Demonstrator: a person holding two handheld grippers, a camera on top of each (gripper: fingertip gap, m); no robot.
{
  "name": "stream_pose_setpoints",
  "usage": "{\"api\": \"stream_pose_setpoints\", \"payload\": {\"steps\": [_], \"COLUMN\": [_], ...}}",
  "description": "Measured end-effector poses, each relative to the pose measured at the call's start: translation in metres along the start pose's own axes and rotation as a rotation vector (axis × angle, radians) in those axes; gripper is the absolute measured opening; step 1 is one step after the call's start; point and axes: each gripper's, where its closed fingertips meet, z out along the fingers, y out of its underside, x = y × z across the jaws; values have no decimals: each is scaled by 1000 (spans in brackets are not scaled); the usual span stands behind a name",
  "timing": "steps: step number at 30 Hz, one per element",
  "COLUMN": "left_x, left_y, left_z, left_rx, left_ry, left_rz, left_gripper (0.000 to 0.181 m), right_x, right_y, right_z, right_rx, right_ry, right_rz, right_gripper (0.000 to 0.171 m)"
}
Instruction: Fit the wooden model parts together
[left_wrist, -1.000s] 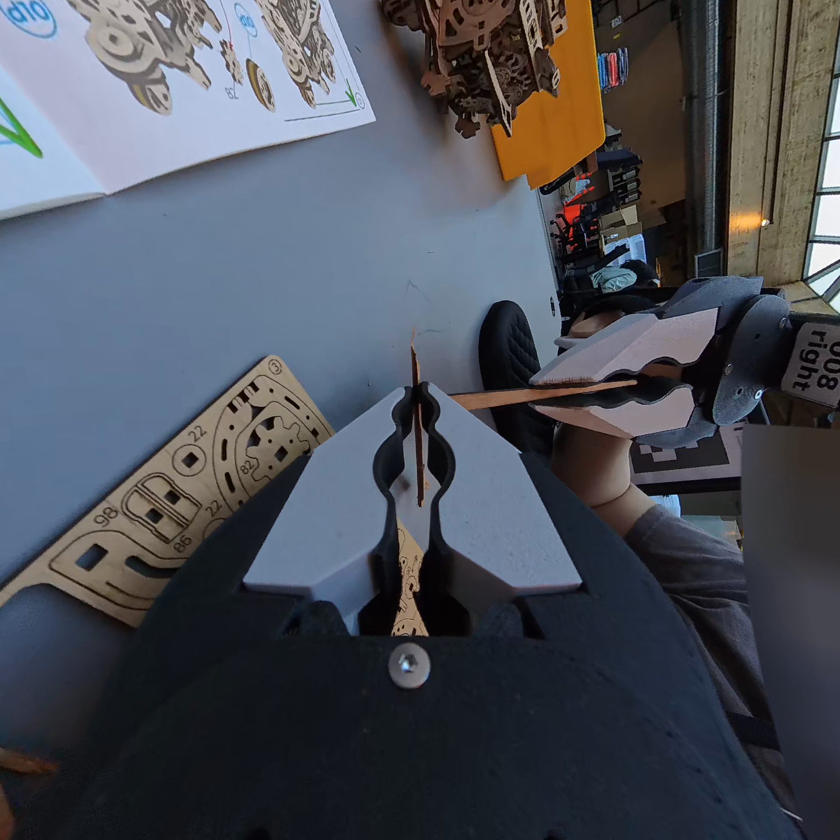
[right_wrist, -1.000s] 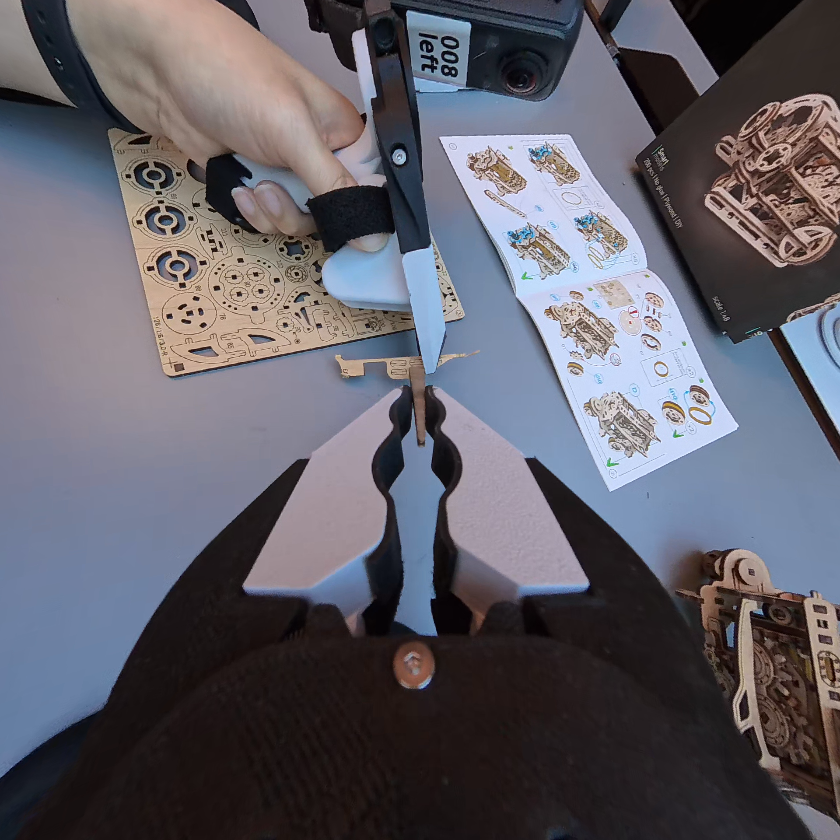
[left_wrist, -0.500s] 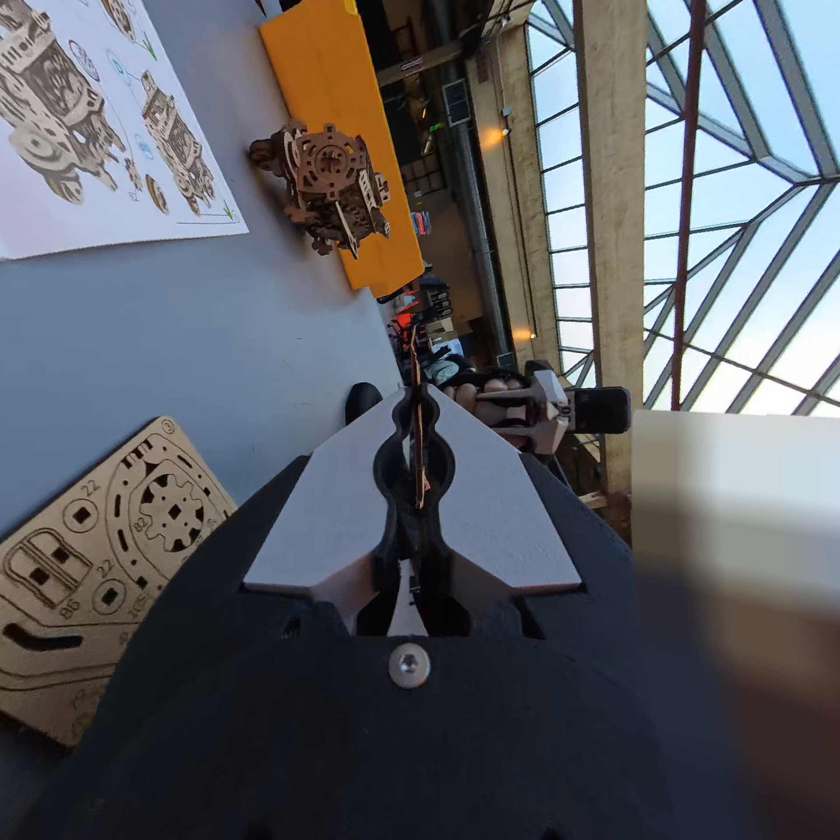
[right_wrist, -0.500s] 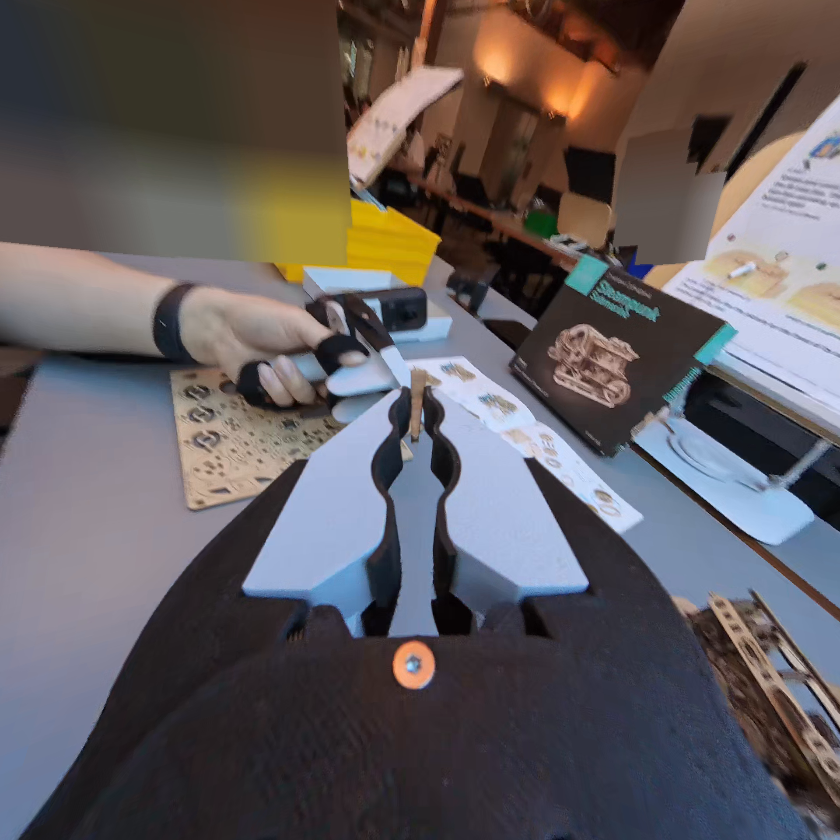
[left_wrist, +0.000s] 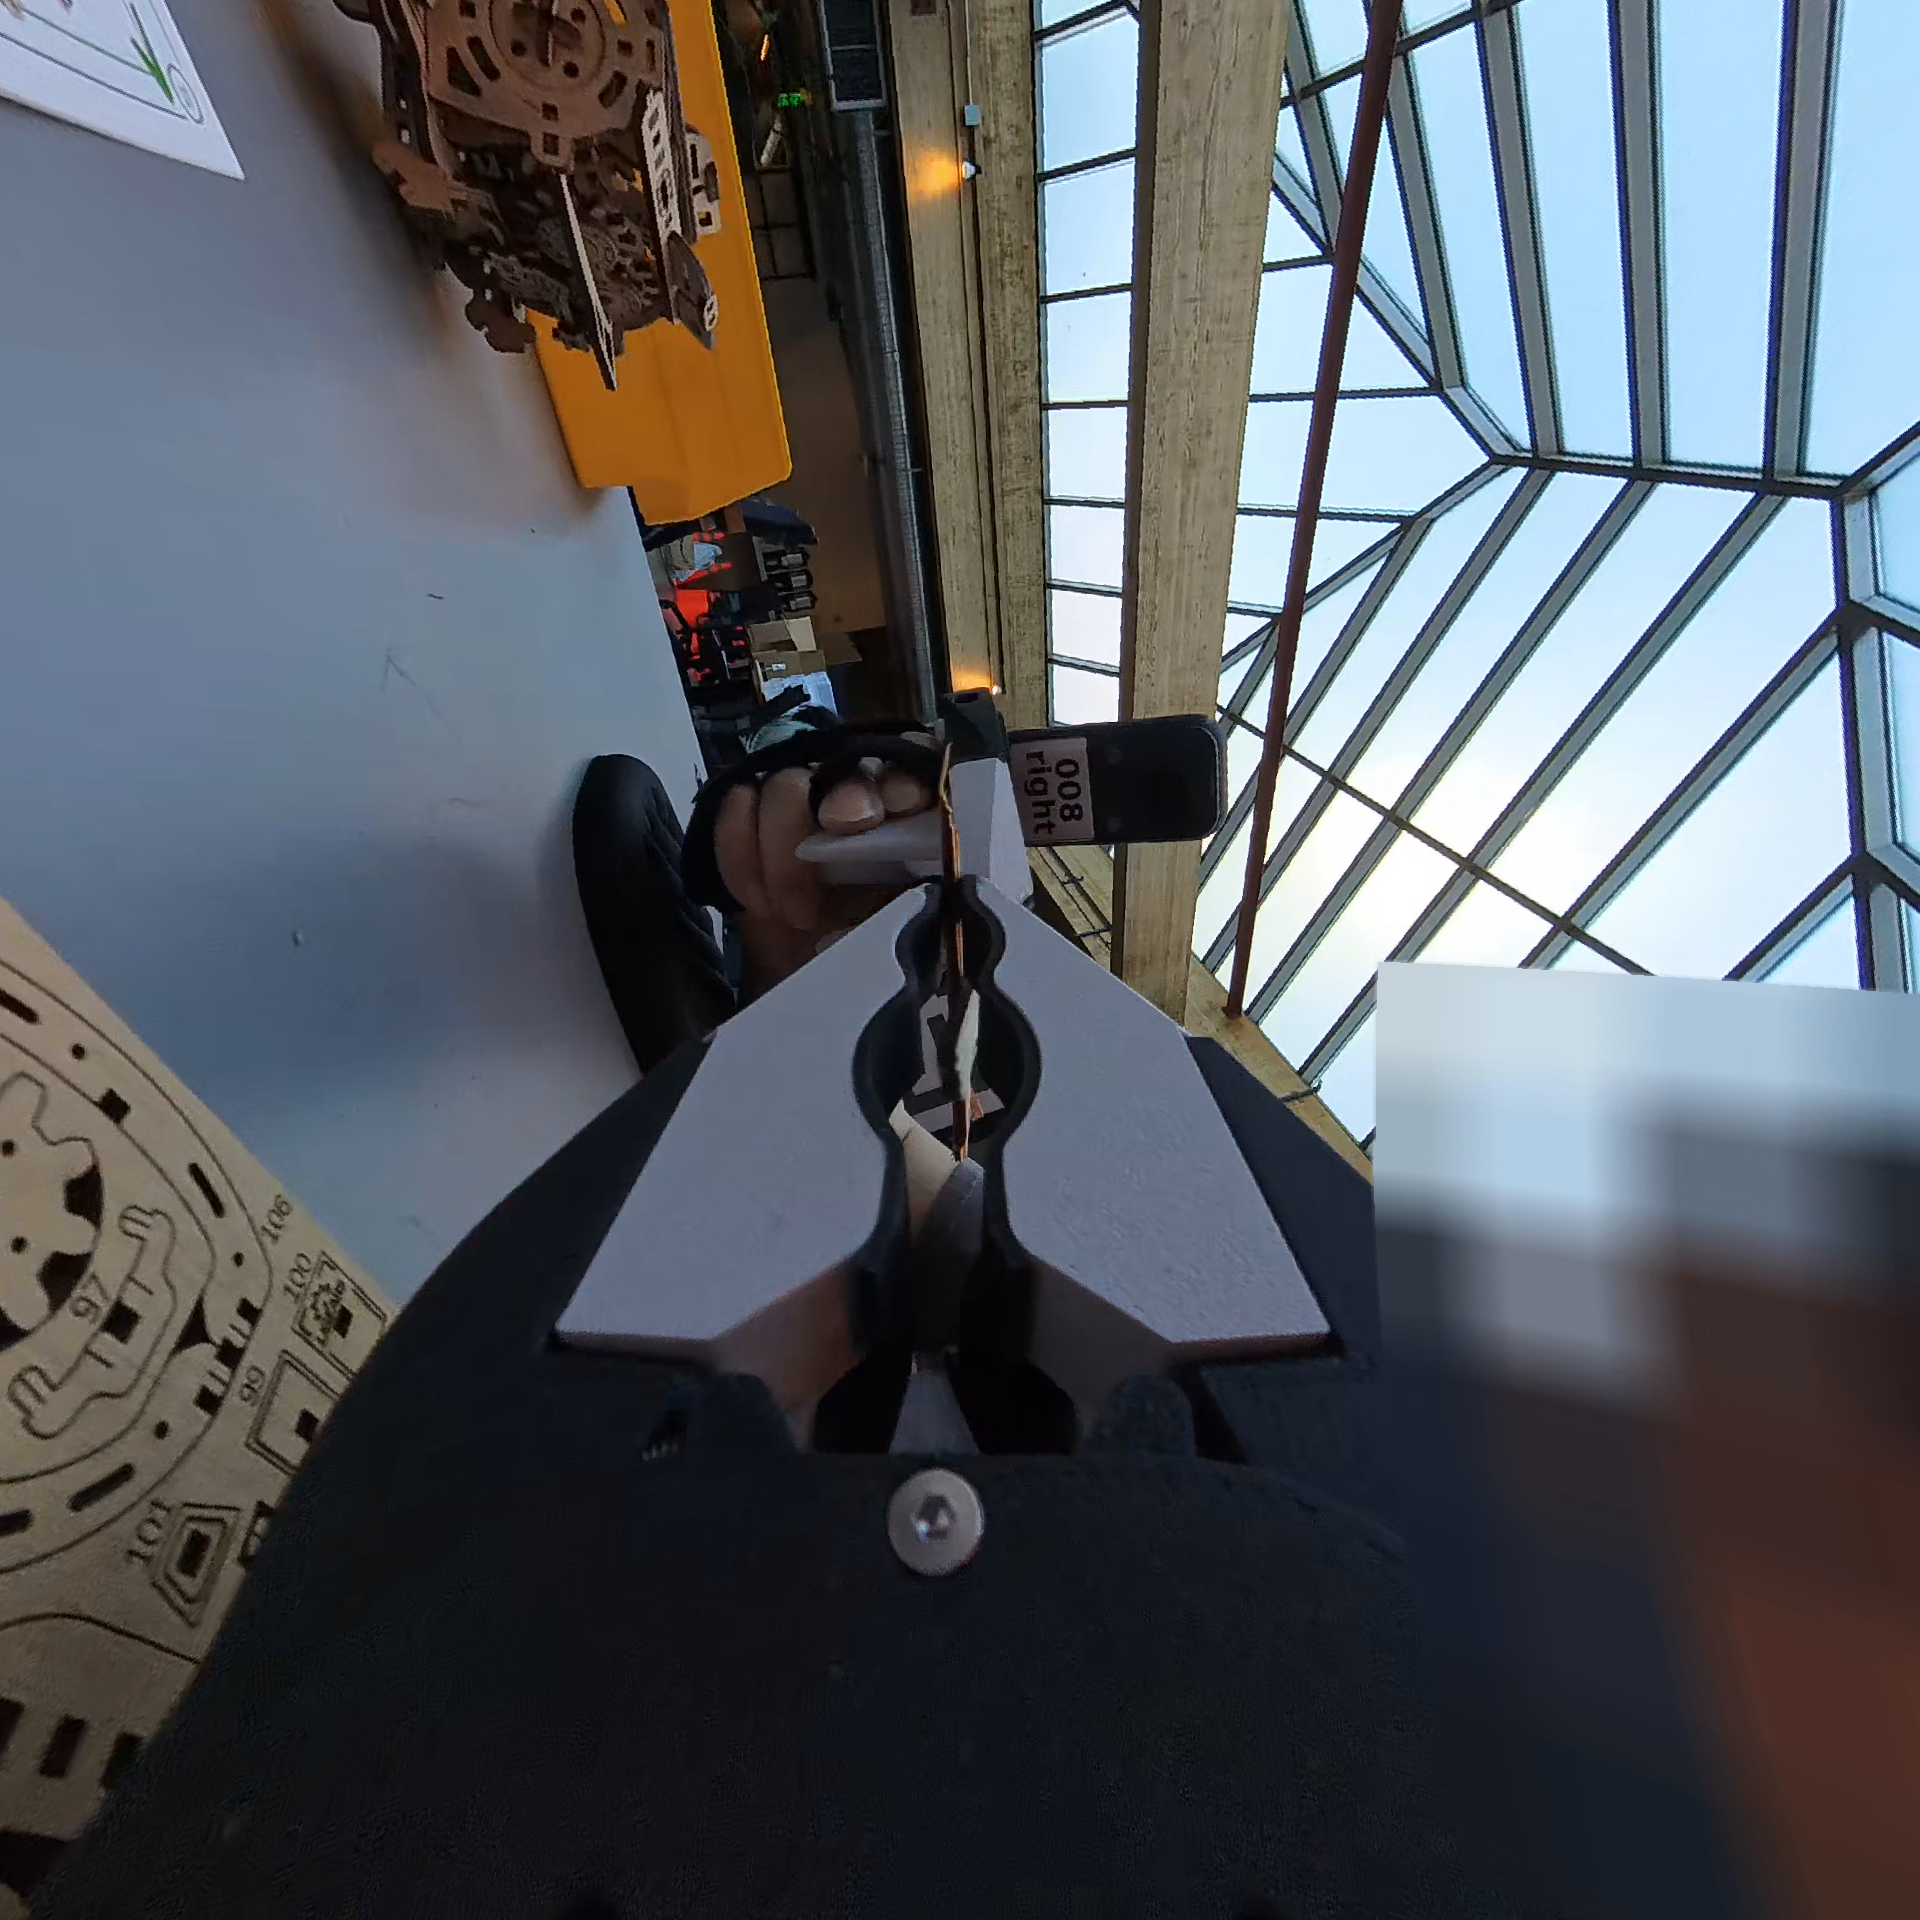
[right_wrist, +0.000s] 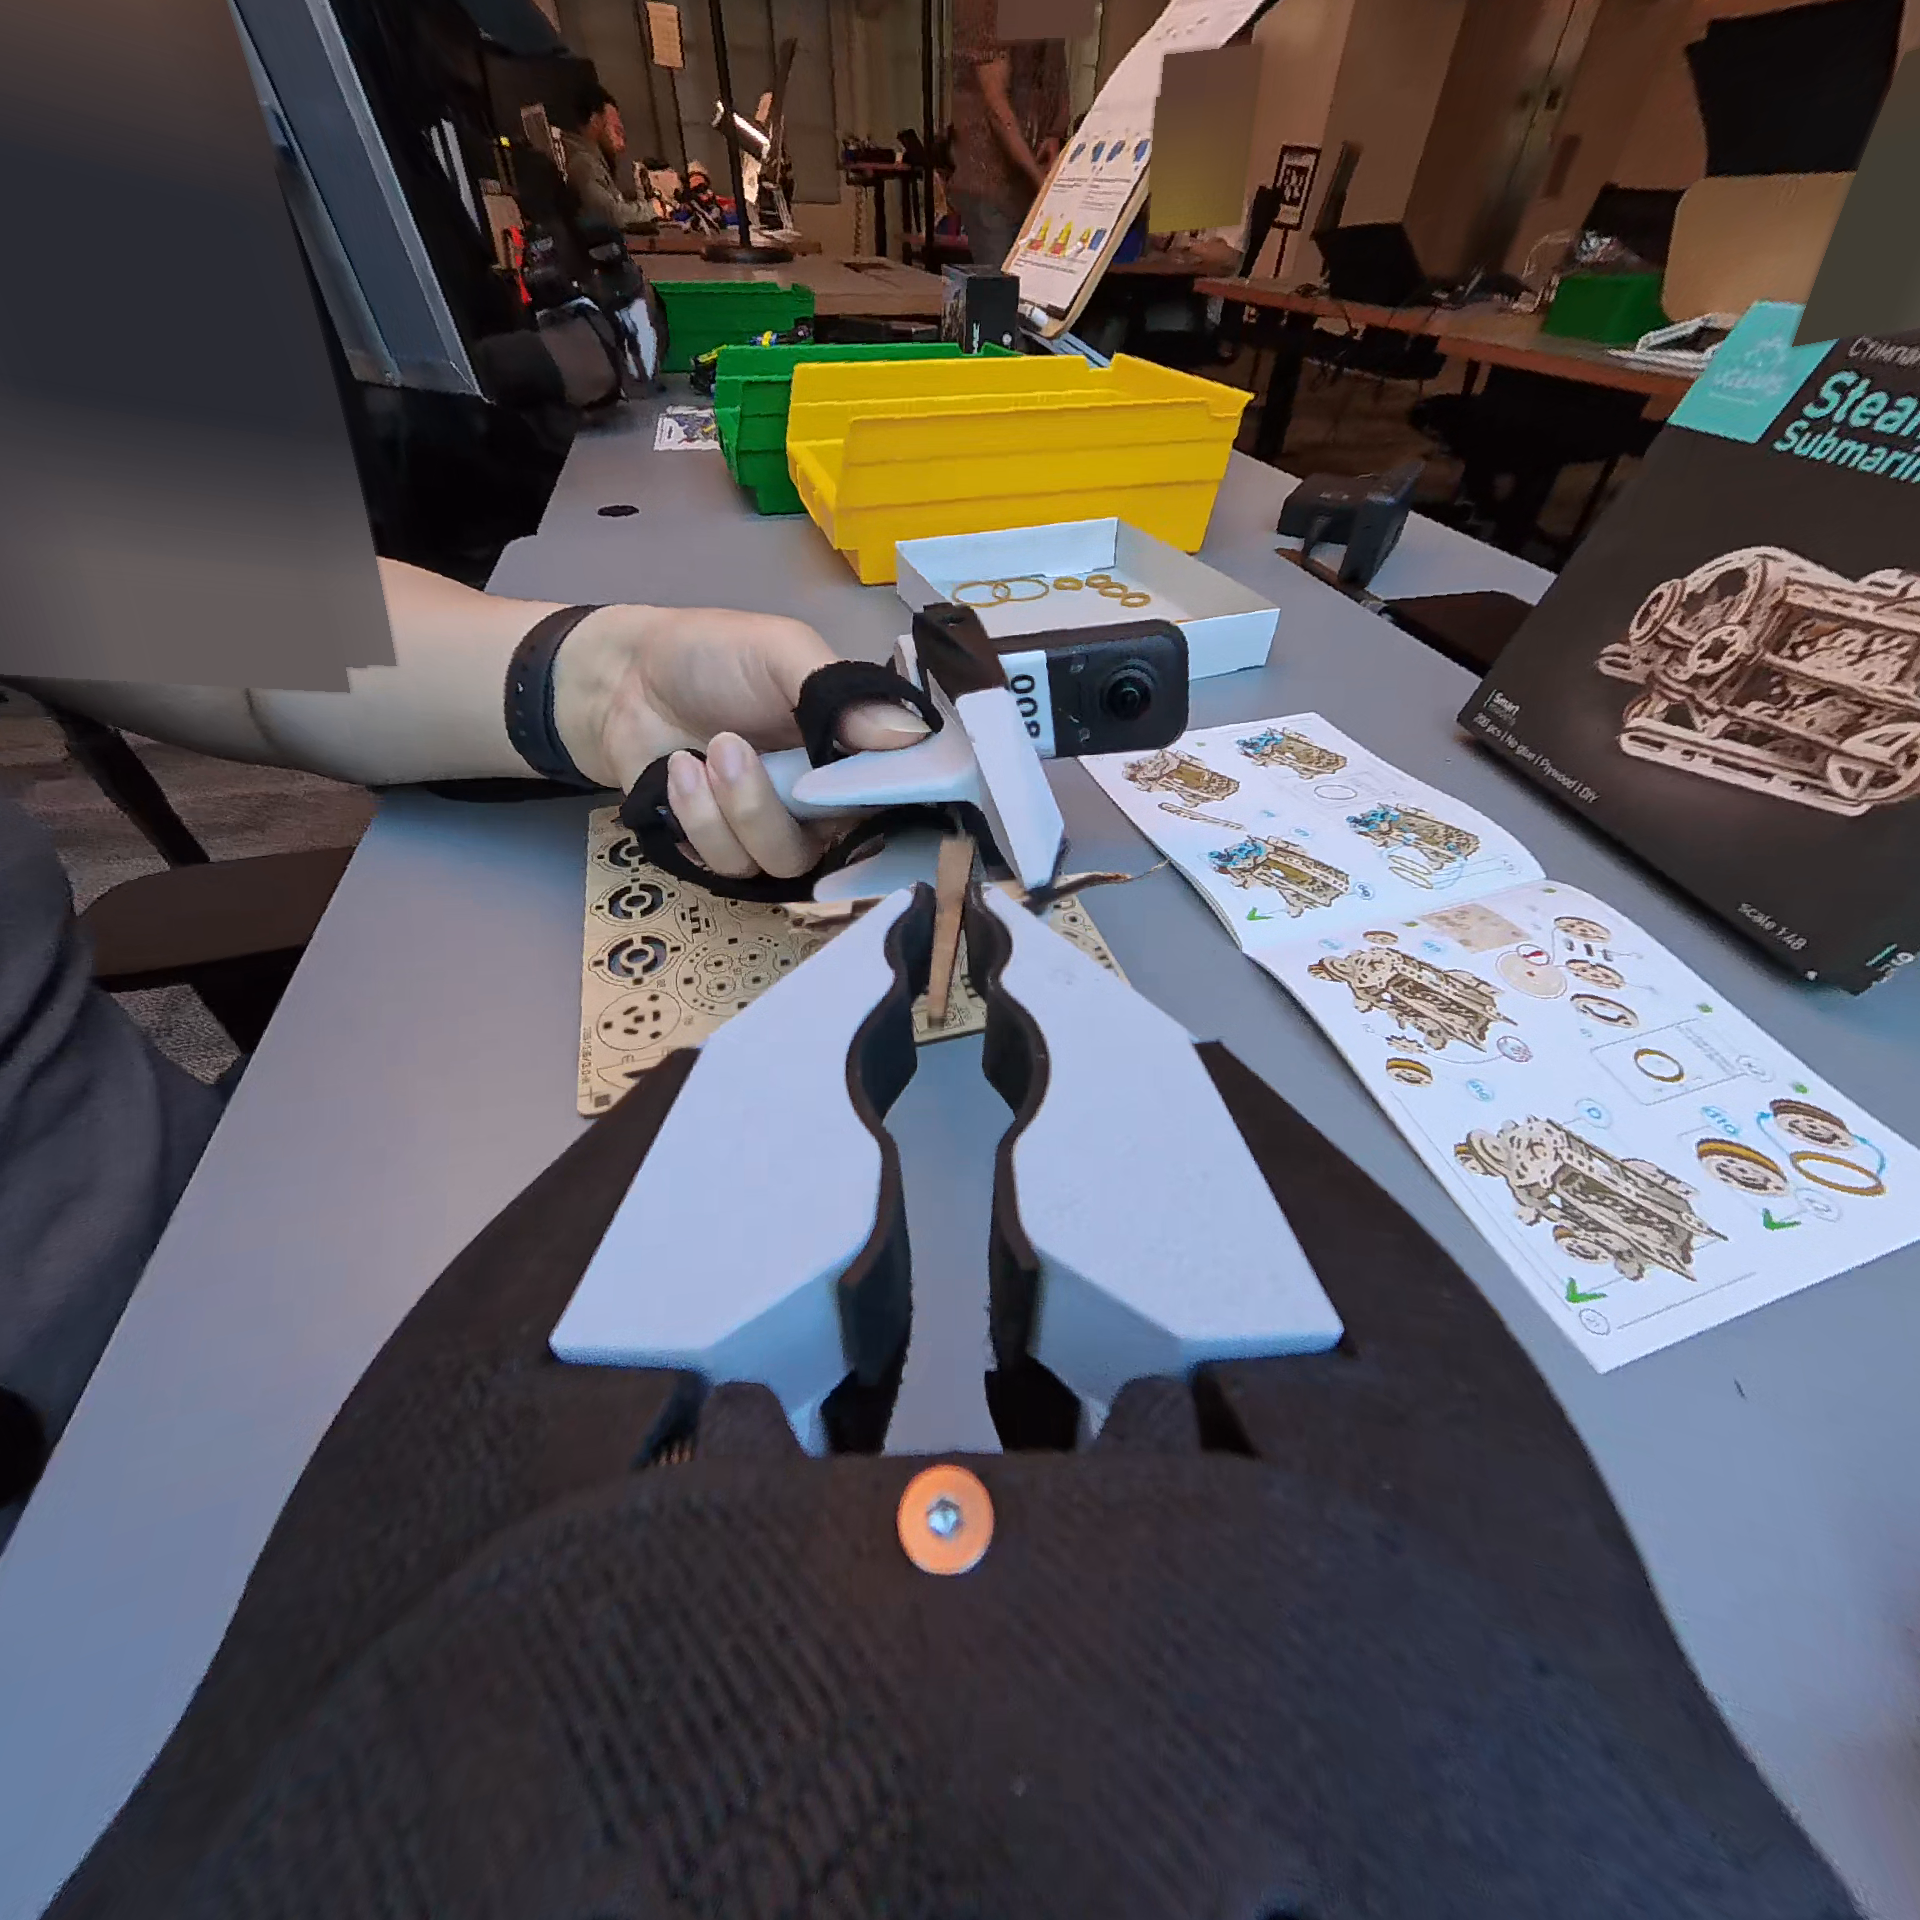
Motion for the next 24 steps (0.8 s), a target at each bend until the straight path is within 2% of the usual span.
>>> {"api": "stream_pose_setpoints", "payload": {"steps": [7, 15, 20, 22, 23, 24], "left_x": [-2, -1, -11, -9, -9, -9], "left_y": [-4, -4, -9, -14, -16, -17], "left_z": [-3, -3, -8, -13, -15, -16], "left_rx": [22, 36, 43, 60, 66, 69], "left_ry": [1, 37, -72, -89, -94, -93], "left_rz": [-22, -80, 7, 30, 31, 28], "left_gripper": [0, 0, 0, 0, 0, 0], "right_x": [6, 6, 12, 13, 10, 8], "right_y": [1, 2, 24, 32, 40, 51], "right_z": [-4, 0, -4, -10, -12, -14], "right_rx": [0, -102, -259, -291, -316, -367], "right_ry": [27, 47, 80, 74, 36, 8], "right_rz": [-2, -53, -91, -56, -23, 19], "right_gripper": [6, 10, 15, 10, 0, 0]}}
